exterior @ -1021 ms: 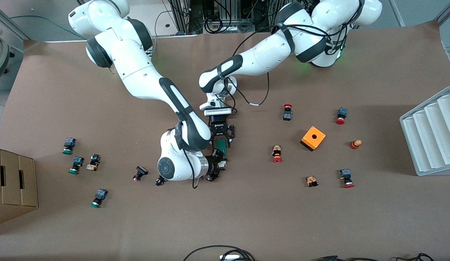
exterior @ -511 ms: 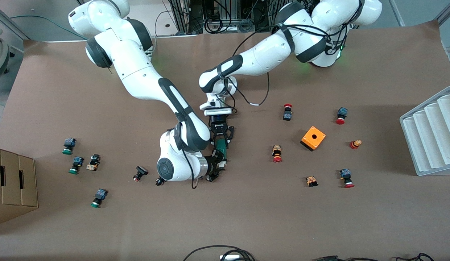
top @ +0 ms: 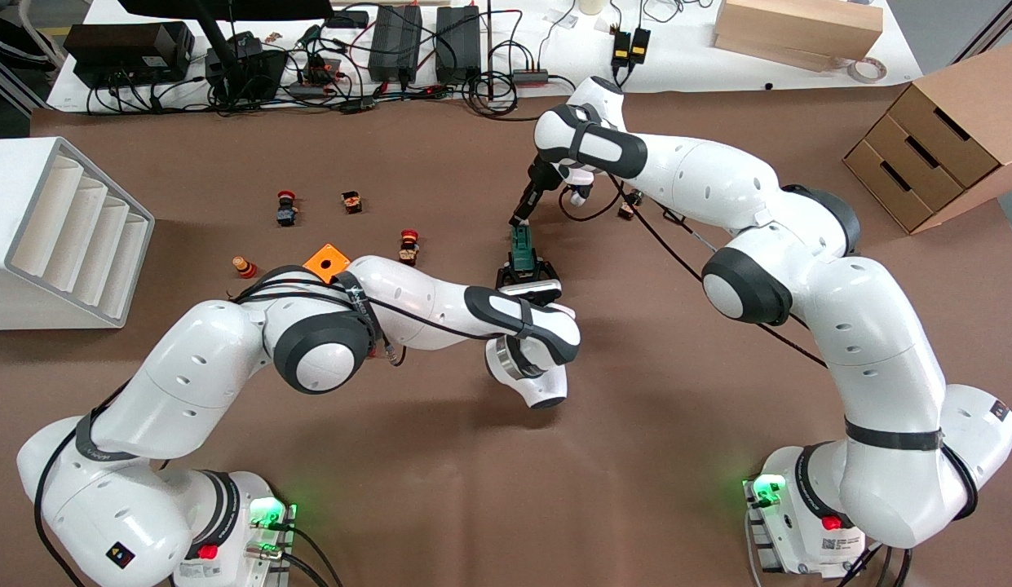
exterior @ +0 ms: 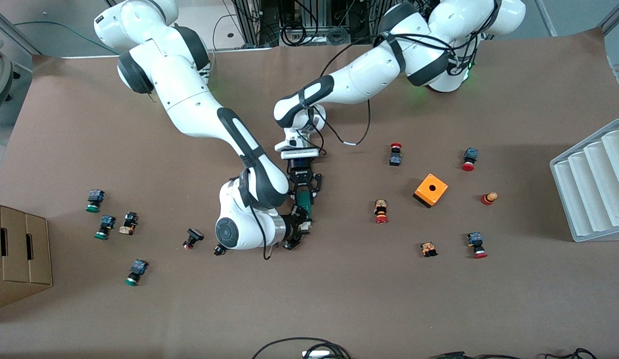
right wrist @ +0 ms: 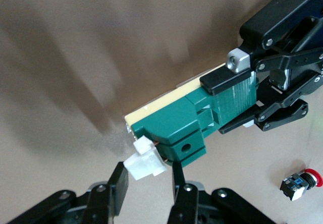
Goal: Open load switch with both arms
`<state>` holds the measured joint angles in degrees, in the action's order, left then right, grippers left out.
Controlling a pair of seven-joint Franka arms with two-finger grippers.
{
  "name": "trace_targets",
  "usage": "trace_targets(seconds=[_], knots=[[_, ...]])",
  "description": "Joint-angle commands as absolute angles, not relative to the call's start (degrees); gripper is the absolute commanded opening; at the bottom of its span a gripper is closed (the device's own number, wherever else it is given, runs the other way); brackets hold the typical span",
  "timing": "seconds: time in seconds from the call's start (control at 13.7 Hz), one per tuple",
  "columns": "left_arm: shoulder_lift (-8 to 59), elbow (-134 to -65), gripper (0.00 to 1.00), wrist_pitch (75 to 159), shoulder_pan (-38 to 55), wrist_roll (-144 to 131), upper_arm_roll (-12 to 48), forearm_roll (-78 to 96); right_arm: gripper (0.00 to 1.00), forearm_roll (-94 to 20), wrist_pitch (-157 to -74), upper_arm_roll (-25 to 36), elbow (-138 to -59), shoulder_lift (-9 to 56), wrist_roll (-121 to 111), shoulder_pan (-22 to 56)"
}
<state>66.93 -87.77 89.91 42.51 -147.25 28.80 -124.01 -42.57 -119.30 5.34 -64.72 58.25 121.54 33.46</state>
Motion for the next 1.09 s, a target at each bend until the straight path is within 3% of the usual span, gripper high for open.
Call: trace_targets(seconds=[0.0,1.02], knots=[[72.16,-85.96,0.53,90.97,43.24,-149.94,29.00,-125.16,0.41,-44.03,-116.64,4.66,-65.13,57.22,121.91,32.87],[72.33,-85.96,0.54,90.88,43.42,-150.03,29.00,-125.16,0.41,-43.77,-115.31,4.66,-66.80,54.85,121.73,32.61]])
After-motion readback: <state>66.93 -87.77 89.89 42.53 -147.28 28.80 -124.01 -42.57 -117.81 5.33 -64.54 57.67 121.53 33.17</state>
